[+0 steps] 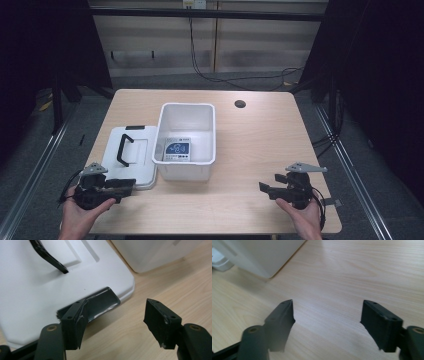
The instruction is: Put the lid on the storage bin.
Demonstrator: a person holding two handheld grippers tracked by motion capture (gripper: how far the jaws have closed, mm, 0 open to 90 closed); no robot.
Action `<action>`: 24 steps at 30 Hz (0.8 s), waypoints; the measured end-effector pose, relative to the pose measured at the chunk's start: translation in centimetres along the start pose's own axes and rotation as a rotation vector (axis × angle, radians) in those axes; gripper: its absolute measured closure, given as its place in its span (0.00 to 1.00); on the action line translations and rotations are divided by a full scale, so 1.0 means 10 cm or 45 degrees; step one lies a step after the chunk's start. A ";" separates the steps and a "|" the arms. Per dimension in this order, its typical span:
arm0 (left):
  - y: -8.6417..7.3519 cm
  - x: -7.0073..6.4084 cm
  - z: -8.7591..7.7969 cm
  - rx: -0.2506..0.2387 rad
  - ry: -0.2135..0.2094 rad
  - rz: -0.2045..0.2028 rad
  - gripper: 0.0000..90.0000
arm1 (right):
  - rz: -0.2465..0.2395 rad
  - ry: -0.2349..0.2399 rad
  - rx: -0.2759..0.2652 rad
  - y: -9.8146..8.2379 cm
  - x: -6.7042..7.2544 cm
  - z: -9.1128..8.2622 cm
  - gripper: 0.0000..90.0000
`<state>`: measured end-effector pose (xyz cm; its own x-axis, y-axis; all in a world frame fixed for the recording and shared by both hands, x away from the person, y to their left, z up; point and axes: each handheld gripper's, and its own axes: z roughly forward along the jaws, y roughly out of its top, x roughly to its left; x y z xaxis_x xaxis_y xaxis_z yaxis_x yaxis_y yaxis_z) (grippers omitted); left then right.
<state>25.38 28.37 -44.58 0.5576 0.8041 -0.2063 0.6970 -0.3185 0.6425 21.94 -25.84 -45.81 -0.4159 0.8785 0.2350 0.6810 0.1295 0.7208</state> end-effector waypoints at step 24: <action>0.24 0.04 -0.15 0.019 -0.089 -0.076 0.49 | -0.059 0.003 -0.168 0.01 0.17 -0.13 0.34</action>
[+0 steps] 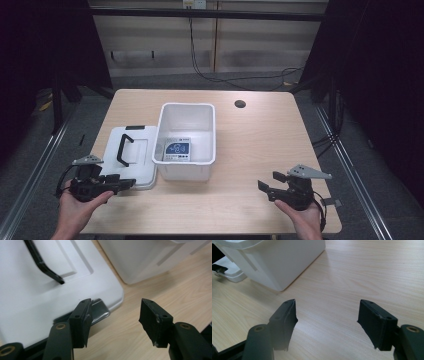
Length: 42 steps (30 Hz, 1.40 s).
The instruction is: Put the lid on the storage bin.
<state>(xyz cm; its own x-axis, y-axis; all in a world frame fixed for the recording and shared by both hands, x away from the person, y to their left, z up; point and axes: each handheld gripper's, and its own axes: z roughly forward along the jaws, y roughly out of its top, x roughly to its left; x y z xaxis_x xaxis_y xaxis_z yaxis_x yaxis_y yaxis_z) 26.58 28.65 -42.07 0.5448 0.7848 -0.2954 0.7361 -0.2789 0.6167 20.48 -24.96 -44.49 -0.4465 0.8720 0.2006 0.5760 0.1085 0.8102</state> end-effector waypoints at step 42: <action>0.82 0.09 -0.01 0.122 0.113 -0.049 0.58 | 0.002 -0.006 0.030 -0.01 0.01 0.03 0.31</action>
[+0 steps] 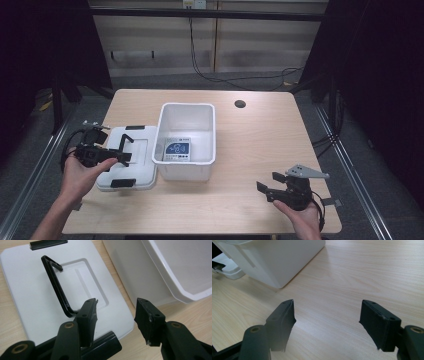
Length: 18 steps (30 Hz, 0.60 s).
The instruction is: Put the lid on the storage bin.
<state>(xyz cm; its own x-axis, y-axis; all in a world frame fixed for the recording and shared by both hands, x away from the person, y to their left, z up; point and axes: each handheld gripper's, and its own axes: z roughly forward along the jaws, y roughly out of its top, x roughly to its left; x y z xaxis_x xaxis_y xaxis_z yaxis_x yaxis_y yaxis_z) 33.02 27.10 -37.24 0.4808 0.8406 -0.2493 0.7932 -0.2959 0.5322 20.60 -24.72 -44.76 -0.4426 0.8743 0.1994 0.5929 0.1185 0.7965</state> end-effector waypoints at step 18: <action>0.29 0.13 0.09 0.140 0.071 -0.052 0.60 | -0.017 0.016 0.024 0.00 0.02 0.03 0.30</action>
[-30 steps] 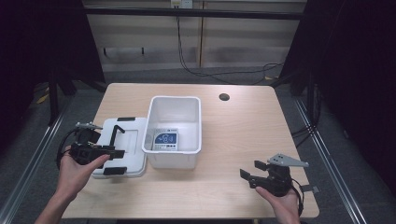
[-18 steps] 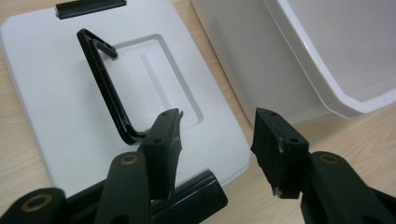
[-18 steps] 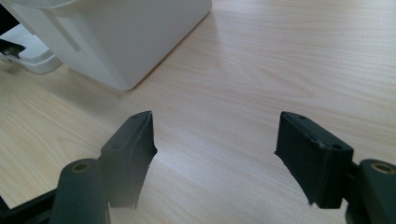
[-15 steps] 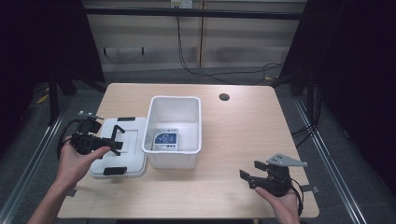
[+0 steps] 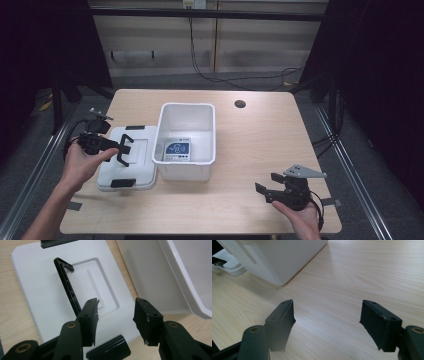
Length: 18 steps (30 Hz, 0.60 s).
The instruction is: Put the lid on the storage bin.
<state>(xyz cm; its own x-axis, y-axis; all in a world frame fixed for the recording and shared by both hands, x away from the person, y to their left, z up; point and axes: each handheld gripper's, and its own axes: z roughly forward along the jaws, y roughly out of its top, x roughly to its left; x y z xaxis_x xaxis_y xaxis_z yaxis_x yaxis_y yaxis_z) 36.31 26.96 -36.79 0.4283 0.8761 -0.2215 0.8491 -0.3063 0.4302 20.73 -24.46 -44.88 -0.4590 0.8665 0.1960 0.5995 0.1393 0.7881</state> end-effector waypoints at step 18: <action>0.21 0.22 0.30 0.218 0.144 -0.141 0.62 | -0.020 0.019 0.022 0.00 0.02 0.02 0.30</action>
<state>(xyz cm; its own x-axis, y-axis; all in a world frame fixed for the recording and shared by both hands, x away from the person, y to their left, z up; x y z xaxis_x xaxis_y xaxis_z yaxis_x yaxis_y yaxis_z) 39.97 27.12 -39.02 0.3003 0.9411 -0.1554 0.9333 -0.2562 0.2516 20.80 -24.19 -44.98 -0.4781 0.8569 0.1929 0.6036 0.1610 0.7809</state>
